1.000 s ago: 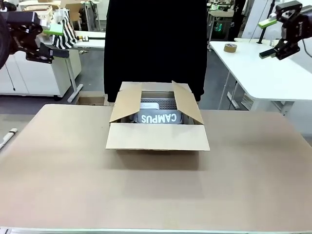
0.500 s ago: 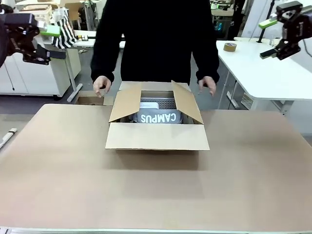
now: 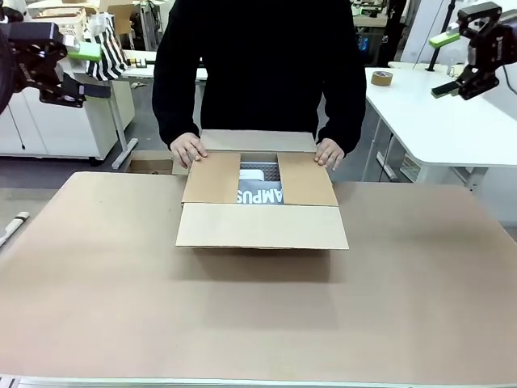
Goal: Pack the gift set into the box.
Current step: Press and hold the closed box until the human finishes sealing it.
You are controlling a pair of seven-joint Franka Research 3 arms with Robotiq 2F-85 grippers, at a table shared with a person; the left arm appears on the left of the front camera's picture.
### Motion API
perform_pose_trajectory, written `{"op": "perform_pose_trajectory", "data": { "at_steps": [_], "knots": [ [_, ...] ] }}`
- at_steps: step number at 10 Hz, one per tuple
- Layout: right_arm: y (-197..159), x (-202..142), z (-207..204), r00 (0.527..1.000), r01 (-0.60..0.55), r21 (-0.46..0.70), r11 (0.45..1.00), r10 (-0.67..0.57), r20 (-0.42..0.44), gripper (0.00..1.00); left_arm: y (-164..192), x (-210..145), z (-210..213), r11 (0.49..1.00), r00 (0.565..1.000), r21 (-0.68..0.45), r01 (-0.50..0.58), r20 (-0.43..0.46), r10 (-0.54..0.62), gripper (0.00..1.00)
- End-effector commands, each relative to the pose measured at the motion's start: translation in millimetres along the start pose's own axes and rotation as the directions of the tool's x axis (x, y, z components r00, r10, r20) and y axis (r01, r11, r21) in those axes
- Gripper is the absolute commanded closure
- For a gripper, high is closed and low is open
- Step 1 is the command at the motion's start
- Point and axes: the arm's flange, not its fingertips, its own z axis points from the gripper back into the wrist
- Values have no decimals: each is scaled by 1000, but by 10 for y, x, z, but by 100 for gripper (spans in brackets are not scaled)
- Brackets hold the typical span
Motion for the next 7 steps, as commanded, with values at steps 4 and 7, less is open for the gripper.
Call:
{"op": "perform_pose_trajectory", "data": {
  "at_steps": [4, 7],
  "knots": [
    [21, -10, -1, 1000, 16, -9, 1000, -16, 9, 0, -17, -7, -18, 1000, 1000, -19, 4, 22, -3, 0],
    [21, -10, -1, 1000, 16, -9, 1000, -16, 9, 0, -17, -7, -18, 1000, 1000, -19, 4, 22, -3, 0]
  ]
}}
